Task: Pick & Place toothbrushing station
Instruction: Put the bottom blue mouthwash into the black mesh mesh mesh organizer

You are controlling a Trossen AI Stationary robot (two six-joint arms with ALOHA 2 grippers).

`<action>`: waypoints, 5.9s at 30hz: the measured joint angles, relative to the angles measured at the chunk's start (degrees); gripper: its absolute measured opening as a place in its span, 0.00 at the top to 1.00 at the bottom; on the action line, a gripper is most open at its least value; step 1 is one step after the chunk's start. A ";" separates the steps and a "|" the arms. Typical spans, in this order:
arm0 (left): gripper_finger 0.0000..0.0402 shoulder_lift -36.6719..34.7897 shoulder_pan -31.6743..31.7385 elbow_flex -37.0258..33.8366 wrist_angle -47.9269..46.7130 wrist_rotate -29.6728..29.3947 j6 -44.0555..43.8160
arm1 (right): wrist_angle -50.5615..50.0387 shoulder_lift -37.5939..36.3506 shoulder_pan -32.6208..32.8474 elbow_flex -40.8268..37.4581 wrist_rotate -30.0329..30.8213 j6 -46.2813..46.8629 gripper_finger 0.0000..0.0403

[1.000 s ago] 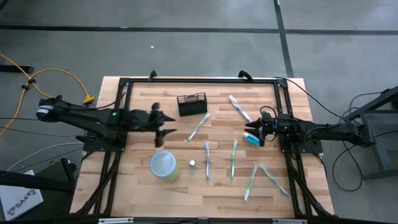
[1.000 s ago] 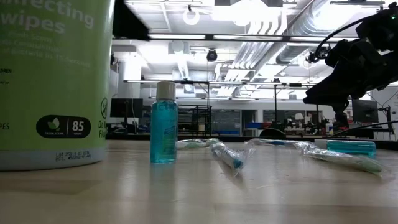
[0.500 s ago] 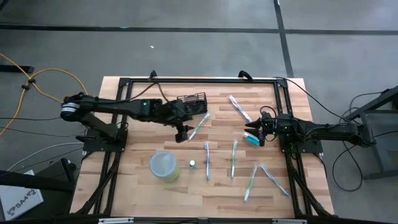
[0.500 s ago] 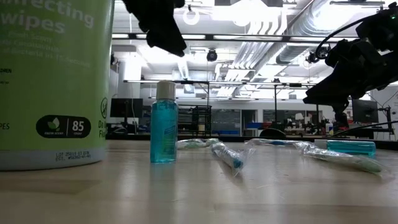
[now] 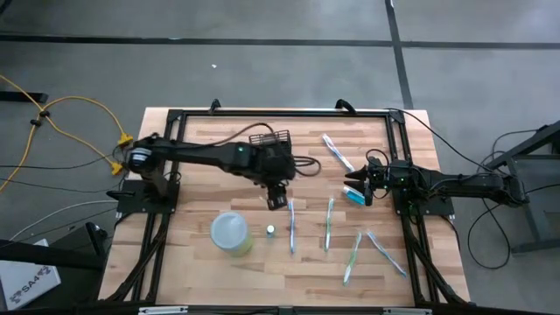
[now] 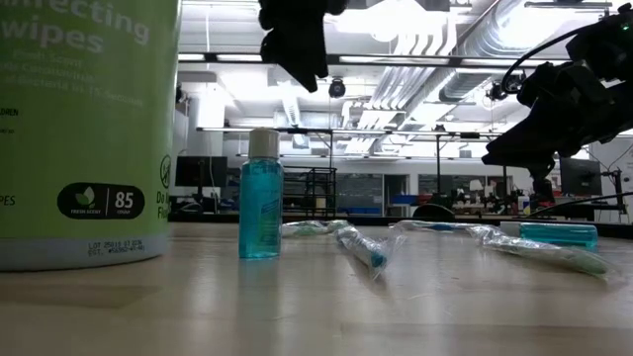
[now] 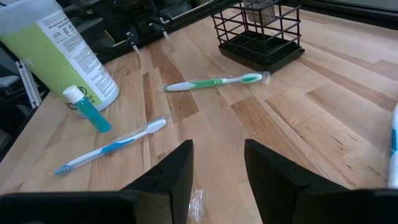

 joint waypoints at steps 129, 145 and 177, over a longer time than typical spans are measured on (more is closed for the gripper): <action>0.60 14.83 -16.45 8.78 -12.30 -1.84 -34.06 | 0.15 0.02 0.00 0.01 -0.02 0.01 0.67; 0.60 14.86 -17.07 7.85 -13.00 -2.45 -35.26 | 0.12 0.02 0.00 0.00 -0.03 0.00 0.67; 0.60 14.94 -16.25 2.97 -7.23 -0.98 -35.31 | 0.10 0.02 0.00 0.00 -0.04 0.00 0.67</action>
